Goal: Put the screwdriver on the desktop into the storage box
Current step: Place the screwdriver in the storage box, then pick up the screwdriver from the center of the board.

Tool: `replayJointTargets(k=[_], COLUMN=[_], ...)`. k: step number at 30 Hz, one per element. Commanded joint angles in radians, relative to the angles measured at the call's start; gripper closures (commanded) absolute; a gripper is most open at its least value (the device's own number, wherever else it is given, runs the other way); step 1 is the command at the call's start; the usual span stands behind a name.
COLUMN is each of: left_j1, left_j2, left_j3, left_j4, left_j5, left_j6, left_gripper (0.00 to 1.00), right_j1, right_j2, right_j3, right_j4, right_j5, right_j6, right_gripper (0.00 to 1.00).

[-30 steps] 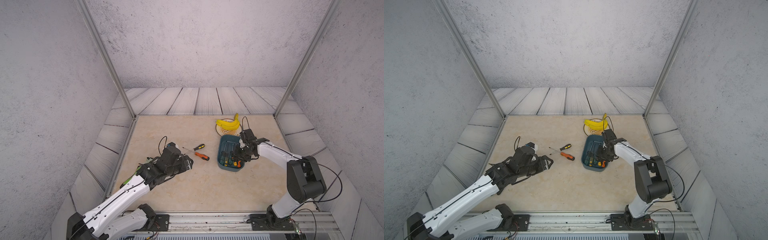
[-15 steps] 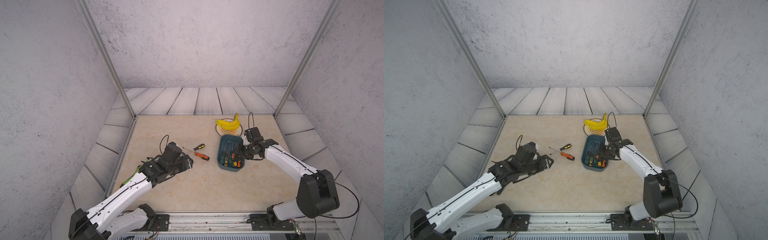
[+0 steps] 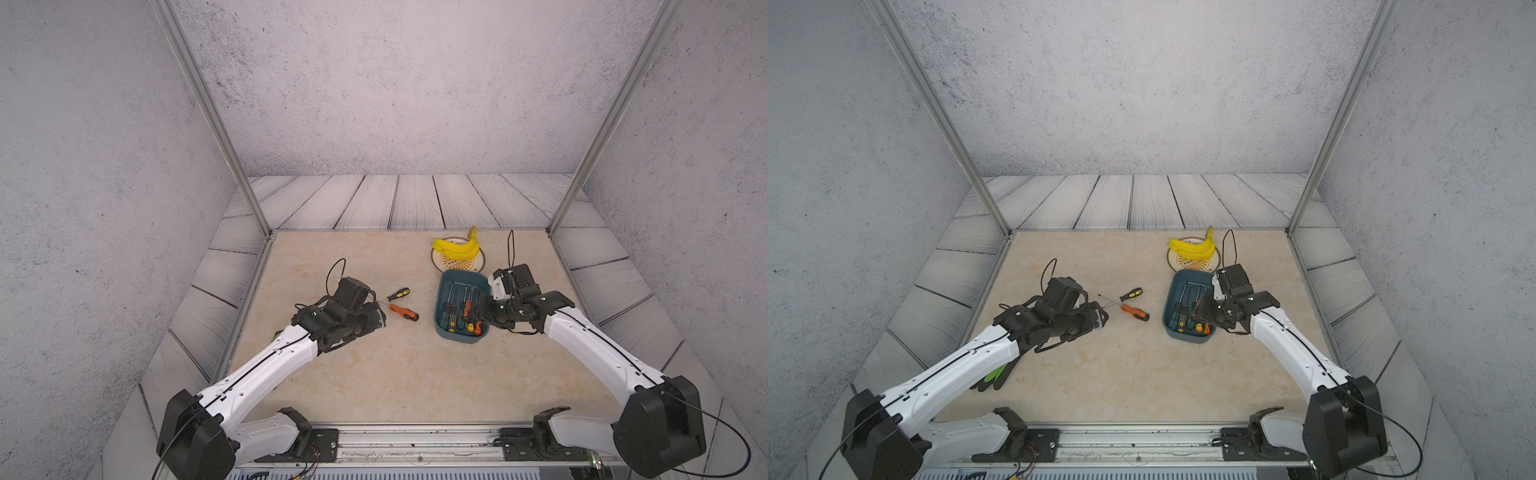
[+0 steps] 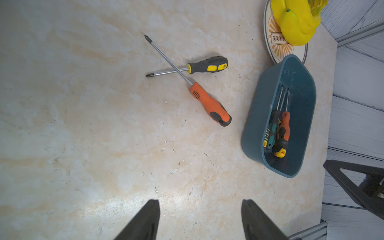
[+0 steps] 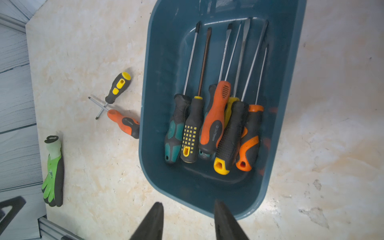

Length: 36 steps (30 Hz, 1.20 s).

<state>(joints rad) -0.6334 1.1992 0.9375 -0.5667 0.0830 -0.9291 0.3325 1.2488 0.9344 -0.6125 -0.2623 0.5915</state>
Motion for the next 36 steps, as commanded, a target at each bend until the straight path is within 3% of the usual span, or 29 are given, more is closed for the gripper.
replayJointTargets(k=[1, 19, 36], left_j1=[0.015, 0.104, 0.125], left_j2=[0.045, 0.462, 0.749], left_j3=[0.042, 0.274, 0.483], left_j4=[0.003, -0.006, -0.022], left_j5=[0.014, 0.121, 0.158], left_j6=[0.021, 0.056, 0.037], left_gripper=[0.35, 0.43, 0.39], right_j1=[0.014, 0.065, 0.074], right_j2=[-0.05, -0.228, -0.288], right_j3=[-0.021, -0.126, -0.18], right_j4=[-0.027, -0.094, -0.11], right_j5=[-0.015, -0.002, 0.005], right_j6=[-0.023, -0.022, 0.0], right_gripper=[0.55, 0.56, 0.56])
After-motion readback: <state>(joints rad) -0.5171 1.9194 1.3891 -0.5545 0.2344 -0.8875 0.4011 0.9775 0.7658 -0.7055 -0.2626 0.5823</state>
